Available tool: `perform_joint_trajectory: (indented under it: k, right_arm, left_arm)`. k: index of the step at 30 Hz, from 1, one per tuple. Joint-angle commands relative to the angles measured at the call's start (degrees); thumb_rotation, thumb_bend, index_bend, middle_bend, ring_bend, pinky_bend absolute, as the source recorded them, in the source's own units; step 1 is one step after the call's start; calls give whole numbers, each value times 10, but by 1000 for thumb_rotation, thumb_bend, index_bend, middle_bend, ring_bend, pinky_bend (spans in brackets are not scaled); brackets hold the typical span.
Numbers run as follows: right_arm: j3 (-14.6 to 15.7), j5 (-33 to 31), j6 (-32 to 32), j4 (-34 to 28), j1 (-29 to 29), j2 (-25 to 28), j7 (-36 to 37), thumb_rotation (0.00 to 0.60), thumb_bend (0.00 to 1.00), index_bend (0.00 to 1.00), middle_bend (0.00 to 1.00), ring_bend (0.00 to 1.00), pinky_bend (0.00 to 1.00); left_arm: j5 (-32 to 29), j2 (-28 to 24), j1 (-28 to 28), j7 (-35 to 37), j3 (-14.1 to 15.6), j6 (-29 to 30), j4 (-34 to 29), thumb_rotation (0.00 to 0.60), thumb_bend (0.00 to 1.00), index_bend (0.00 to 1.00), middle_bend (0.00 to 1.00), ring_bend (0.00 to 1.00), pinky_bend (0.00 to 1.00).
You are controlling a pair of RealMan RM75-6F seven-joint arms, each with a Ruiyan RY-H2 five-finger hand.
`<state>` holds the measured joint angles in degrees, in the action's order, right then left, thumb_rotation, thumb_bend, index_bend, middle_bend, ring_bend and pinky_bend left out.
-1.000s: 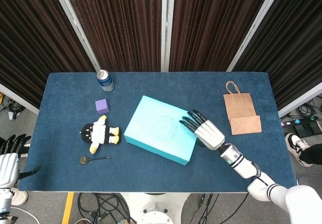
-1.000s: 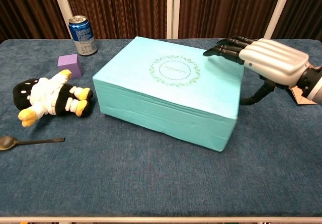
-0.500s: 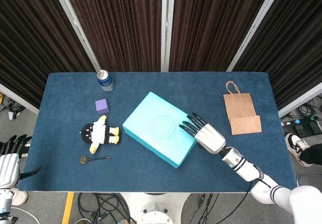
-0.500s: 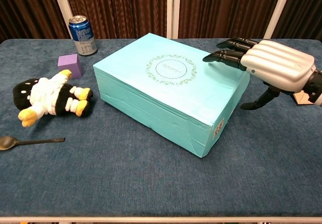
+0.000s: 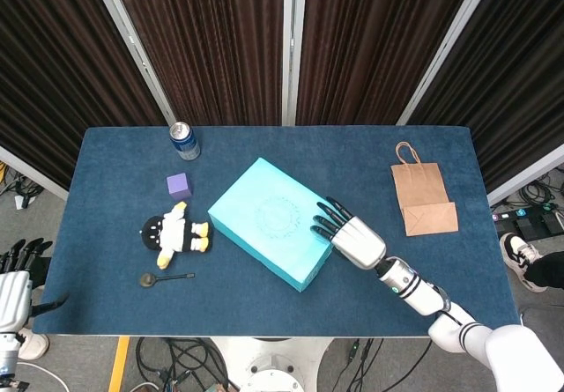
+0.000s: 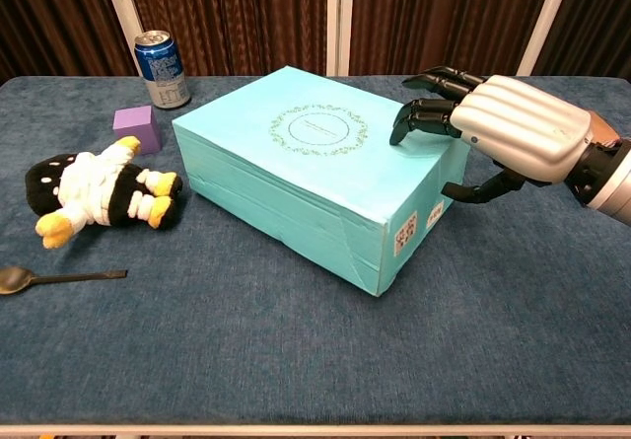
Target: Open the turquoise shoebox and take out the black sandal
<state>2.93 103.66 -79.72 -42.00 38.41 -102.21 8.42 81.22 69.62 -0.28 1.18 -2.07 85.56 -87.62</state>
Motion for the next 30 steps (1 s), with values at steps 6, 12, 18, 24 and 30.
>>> perform_joint_trajectory:
  k: [6,12,18,24,30]
  right_arm:
    - [-26,-56,15,-41,-13,-6,112,600,430,461,319,104,0]
    - [-63,-122,45,-119,-26,16,221,600,430,461,319,105,0]
    - [-91,-178,91,-185,-35,46,313,600,429,461,319,104,0]
    - [-116,-223,145,-236,-36,75,399,600,425,460,319,104,0]
    - [-161,-294,207,-308,-42,105,504,600,411,444,319,104,0]
  left_arm:
    - [2,-1,-1,-1,0,-2,-1,600,0,164,104,22,124]
    - [1,-2,-3,-3,0,-6,-3,600,0,164,103,22,124]
    - [4,-4,-5,-6,0,-8,-8,600,0,164,103,22,124]
    - [4,-8,-6,-11,0,-9,-14,600,0,164,103,22,124]
    - [6,-11,-8,-14,0,-10,-19,600,0,164,103,22,124]
